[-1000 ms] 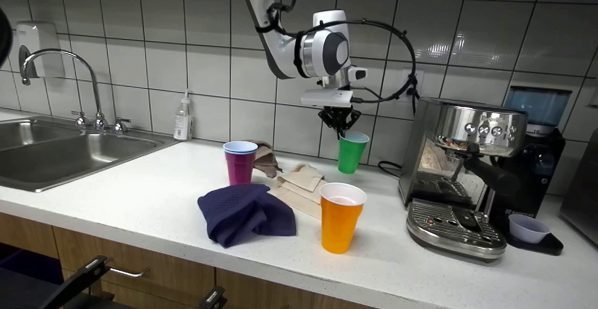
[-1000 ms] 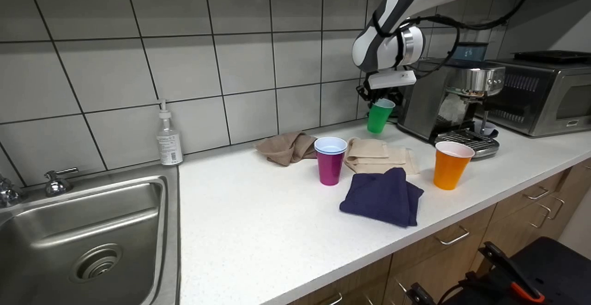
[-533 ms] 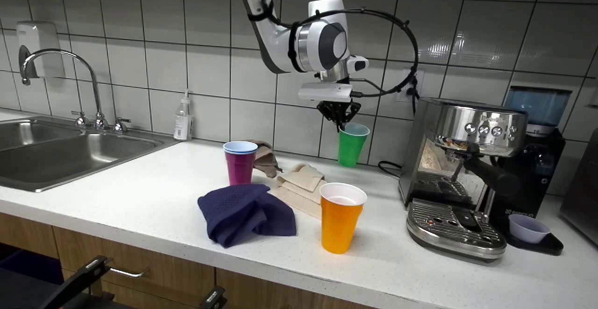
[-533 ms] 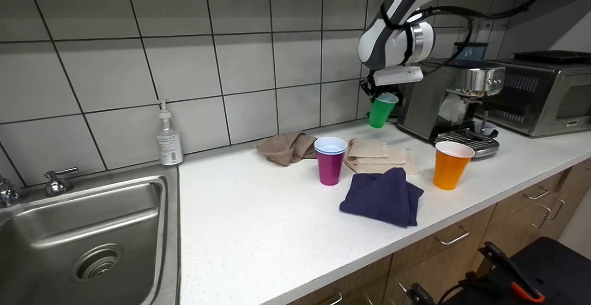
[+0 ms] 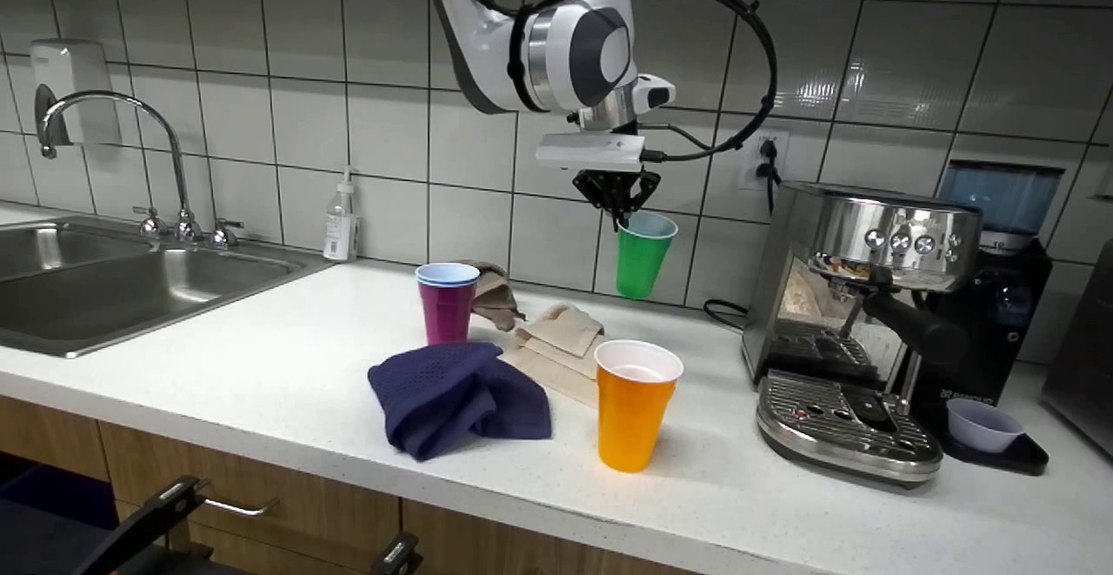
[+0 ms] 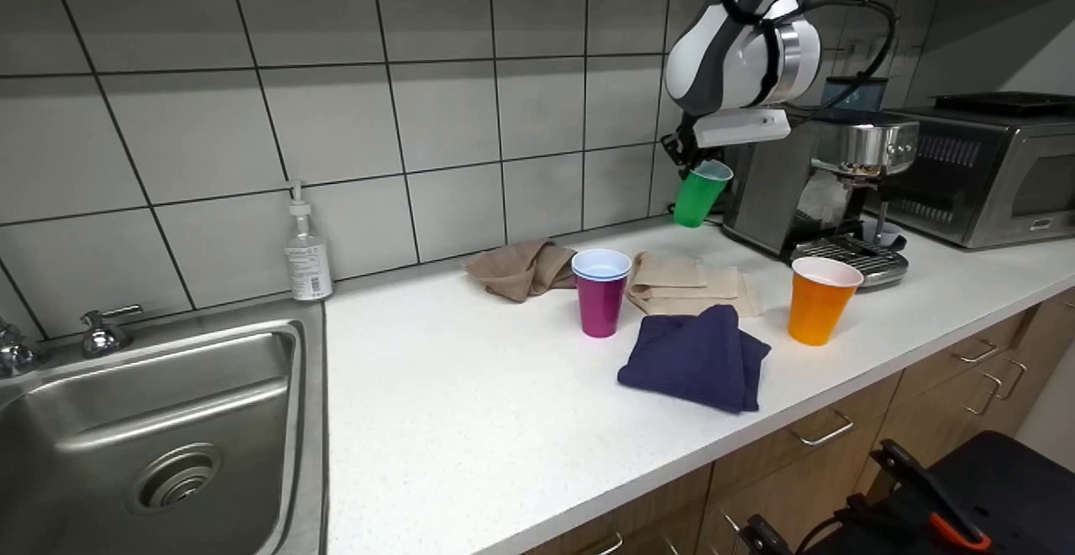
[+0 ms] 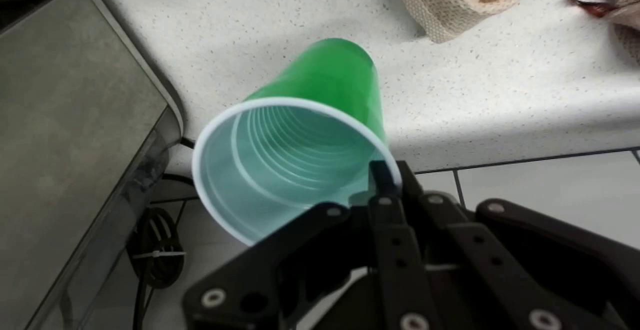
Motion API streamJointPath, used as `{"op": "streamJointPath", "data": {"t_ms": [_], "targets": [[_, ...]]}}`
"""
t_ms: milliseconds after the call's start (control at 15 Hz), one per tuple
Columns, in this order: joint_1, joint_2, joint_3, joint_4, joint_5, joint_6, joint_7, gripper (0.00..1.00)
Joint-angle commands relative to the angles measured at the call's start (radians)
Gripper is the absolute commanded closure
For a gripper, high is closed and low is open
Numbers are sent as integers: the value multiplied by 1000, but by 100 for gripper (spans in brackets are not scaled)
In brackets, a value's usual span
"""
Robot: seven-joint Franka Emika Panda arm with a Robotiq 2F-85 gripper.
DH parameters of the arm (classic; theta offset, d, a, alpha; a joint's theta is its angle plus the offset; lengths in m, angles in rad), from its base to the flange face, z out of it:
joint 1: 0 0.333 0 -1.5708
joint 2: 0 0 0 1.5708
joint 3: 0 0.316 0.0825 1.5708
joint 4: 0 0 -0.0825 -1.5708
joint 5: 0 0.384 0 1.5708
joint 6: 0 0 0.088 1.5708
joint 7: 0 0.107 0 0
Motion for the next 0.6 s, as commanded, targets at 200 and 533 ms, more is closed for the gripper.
{"op": "streamJointPath", "data": {"t_ms": [200,533], "targets": [[7,-161,49,-180,3,61,-61,99],[10,-241,98,-248,14,61,-108,99]]}}
